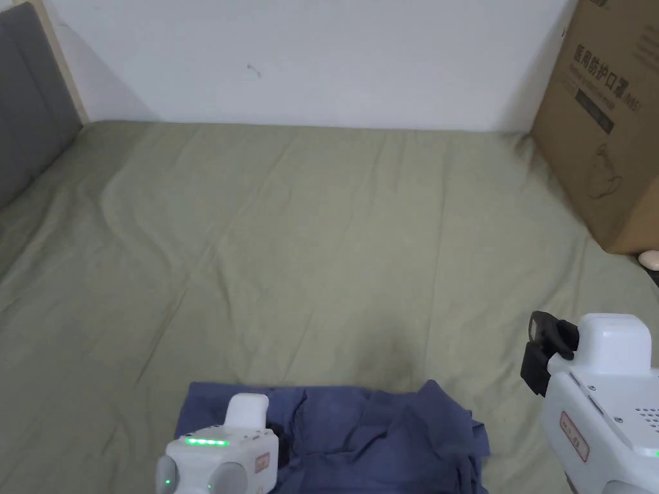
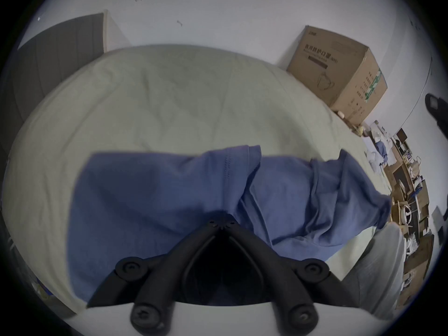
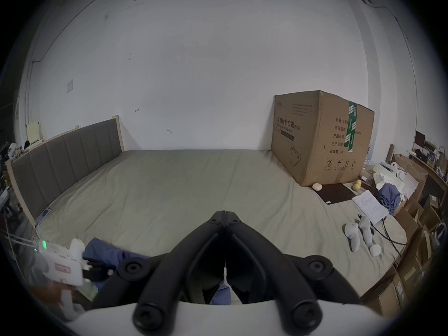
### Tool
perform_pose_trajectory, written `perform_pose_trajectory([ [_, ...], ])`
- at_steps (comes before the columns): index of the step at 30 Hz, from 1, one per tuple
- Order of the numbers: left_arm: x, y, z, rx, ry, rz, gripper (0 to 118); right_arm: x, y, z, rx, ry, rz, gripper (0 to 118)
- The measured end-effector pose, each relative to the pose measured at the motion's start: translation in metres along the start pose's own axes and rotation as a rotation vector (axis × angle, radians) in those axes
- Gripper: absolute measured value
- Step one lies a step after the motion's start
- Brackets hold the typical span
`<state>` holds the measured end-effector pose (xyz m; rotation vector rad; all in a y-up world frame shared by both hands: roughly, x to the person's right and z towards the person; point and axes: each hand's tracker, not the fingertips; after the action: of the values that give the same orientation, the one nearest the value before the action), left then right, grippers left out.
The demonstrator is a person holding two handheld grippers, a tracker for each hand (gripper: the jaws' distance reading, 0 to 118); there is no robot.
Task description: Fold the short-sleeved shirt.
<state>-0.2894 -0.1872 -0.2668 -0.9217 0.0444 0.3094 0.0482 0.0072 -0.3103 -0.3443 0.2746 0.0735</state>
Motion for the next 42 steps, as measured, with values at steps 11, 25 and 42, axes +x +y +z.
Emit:
perform_pose_trajectory([
  [11,-0.002,0.016,0.037,0.111,-0.06,0.087,0,0.001,0.001,0.004,0.003,0.007,-0.021,0],
  [25,-0.116,0.055,0.115,0.055,-0.212,0.261,41,-0.021,0.012,0.003,0.033,0.051,-0.015,0],
  [42,-0.187,0.036,0.019,-0.137,-0.189,0.349,38,-0.031,0.0,-0.019,-0.05,0.049,0.016,0],
])
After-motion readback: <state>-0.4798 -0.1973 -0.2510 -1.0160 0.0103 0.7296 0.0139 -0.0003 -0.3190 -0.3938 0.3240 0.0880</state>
